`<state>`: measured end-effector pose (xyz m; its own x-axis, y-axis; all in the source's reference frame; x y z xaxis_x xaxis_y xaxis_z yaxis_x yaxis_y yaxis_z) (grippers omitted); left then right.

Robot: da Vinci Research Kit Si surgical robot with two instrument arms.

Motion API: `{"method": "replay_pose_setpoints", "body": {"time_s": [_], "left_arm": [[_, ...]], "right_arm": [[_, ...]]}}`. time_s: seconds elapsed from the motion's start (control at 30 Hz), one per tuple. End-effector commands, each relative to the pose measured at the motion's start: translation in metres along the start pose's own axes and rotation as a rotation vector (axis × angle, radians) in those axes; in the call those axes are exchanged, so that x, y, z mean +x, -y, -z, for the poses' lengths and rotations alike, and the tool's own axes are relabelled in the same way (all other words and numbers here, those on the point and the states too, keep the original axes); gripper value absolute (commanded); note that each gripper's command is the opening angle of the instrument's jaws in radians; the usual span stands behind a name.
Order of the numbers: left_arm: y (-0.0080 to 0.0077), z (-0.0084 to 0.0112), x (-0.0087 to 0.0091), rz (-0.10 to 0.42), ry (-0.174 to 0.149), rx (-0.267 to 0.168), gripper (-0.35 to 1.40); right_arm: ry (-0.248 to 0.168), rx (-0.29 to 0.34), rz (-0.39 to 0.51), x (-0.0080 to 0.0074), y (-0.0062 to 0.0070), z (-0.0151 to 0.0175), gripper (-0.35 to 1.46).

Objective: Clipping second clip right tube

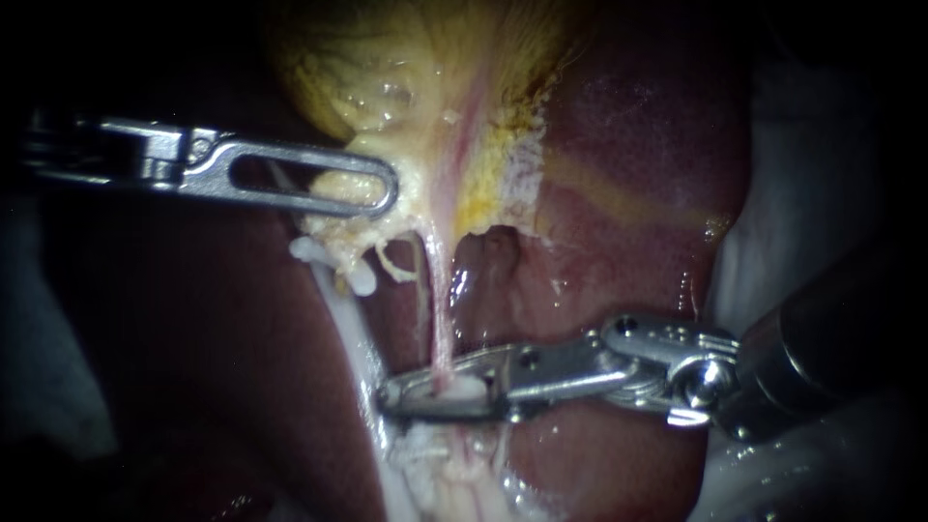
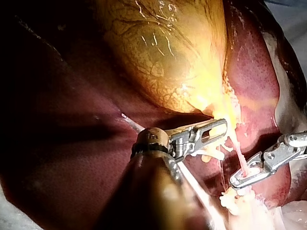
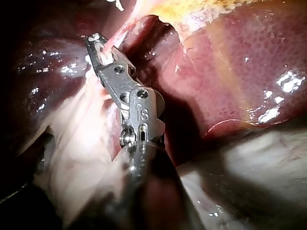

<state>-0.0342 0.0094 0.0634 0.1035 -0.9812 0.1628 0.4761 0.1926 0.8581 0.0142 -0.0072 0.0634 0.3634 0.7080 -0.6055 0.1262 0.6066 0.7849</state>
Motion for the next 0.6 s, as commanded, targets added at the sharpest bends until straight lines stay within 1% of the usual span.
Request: {"method": "replay_pose_setpoints", "body": {"time_s": [0.03, 0.6], "left_arm": [[0.0, 0.0, 0.0, 0.0, 0.0, 0.0, -0.35], [-0.0001, 0.0, -0.0001, 0.0, 0.0, 0.001, -0.35]], "right_arm": [[0.003, -0.002, 0.001, 0.0, 0.0001, 0.0, -0.35], [0.003, -0.001, 0.002, 0.0, 0.0002, 0.0, -0.35]]}}
